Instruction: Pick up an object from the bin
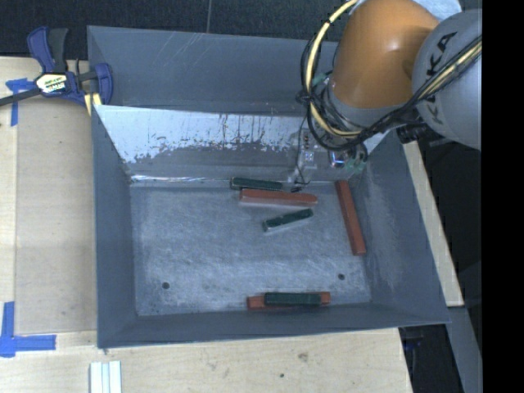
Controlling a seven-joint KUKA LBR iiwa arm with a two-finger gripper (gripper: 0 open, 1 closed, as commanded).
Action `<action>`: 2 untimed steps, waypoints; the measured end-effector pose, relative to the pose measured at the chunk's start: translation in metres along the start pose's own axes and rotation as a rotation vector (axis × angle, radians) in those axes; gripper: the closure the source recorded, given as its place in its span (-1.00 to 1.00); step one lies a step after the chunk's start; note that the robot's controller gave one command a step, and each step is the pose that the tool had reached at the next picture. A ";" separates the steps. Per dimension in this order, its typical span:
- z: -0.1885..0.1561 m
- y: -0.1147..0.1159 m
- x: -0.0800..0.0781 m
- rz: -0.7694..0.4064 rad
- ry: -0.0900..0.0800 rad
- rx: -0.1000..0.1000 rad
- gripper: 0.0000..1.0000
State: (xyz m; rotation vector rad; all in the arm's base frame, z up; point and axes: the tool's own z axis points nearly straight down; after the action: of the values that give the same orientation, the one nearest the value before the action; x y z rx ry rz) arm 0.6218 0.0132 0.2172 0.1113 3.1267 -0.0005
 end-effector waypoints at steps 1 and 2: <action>0.038 -0.018 0.046 -0.182 0.014 -0.001 1.00; 0.037 -0.018 0.045 -0.180 0.011 -0.001 -1.00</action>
Offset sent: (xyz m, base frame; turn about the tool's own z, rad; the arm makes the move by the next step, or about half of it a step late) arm -0.0469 -0.0142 -0.0378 -0.1830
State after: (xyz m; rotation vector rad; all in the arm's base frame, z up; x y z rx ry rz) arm 0.5757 -0.0015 0.1797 -0.1714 3.1345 0.0004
